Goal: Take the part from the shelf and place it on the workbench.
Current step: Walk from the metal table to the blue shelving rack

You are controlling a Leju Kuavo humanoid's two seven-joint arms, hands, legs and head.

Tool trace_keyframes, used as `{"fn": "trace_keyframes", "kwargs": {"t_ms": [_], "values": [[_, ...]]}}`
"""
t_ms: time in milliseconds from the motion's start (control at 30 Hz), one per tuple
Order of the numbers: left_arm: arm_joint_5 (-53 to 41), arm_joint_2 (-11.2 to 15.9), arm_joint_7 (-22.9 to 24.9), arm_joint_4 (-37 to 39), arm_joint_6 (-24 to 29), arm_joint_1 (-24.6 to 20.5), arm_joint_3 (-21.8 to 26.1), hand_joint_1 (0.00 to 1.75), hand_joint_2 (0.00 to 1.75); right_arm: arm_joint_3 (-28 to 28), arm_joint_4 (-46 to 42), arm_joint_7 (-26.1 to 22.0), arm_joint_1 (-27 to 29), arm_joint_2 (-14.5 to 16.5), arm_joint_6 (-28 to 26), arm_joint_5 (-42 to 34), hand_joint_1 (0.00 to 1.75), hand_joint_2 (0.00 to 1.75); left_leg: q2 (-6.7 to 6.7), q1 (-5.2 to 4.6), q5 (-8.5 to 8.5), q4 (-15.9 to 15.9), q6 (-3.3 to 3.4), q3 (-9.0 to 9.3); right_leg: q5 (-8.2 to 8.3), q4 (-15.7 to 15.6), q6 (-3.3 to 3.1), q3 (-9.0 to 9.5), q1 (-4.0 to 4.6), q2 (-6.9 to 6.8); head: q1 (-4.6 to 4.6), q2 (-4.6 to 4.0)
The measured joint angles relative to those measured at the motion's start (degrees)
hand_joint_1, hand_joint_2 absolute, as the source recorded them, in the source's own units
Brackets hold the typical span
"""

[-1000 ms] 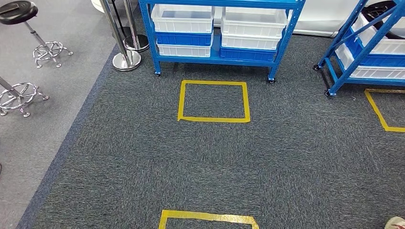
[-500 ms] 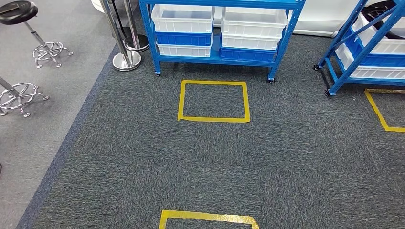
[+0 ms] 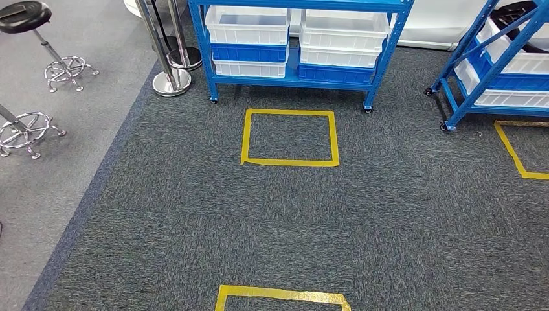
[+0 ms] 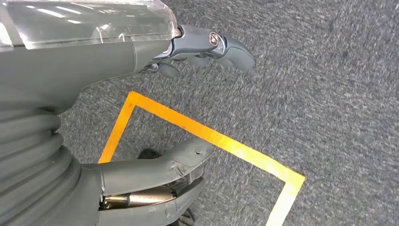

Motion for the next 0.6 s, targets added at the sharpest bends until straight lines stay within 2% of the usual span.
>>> {"fn": "trace_keyframes", "kwargs": {"t_ms": [267, 400, 500, 600], "values": [[0.3, -0.1, -0.6, 0.0, -0.7, 0.0, 0.0, 0.0, 1.75, -0.2, 0.0, -0.3, 0.0, 0.3, -3.2, -0.1, 0.0, 1.75, 0.0, 0.0, 0.0, 0.0, 0.0, 0.0, 0.0, 0.0, 0.0, 0.0, 0.0, 0.0, 0.0, 0.0], [0.9, -0.1, -0.2, 0.0, 1.5, 0.0, 0.1, 0.0, 1.75, -0.4, 0.0, -0.2, -0.1, 0.3, -3.4, -0.7, 0.0, 1.75, 0.0, 0.0, 0.0, 0.0, 0.0, 0.0, 0.0, 0.0, 0.0, 0.0, 0.0, 0.0, 0.0, 0.0], [2.2, -0.1, 0.7, 0.0, 3.4, 0.0, 0.7, 0.0, 1.75, -1.3, 0.0, 1.4, -0.2, 0.3, -4.7, -1.7, 0.0, 1.75, 0.0, 0.0, 0.0, 0.0, 0.0, 0.0, 0.0, 0.0, 0.0, 0.0, 0.0, 0.0, 0.0, 0.0], [2.8, 0.1, 1.6, 0.0, 3.1, -0.1, 1.3, 0.0, 1.75, -1.8, 0.0, 3.9, -0.2, 0.3, -4.6, -1.2, 0.0, 1.75, 0.0, 0.0, 0.0, 0.0, 0.0, 0.0, 0.0, 0.0, 0.0, 0.0, 0.0, 0.0, 0.0, 0.0]]}}
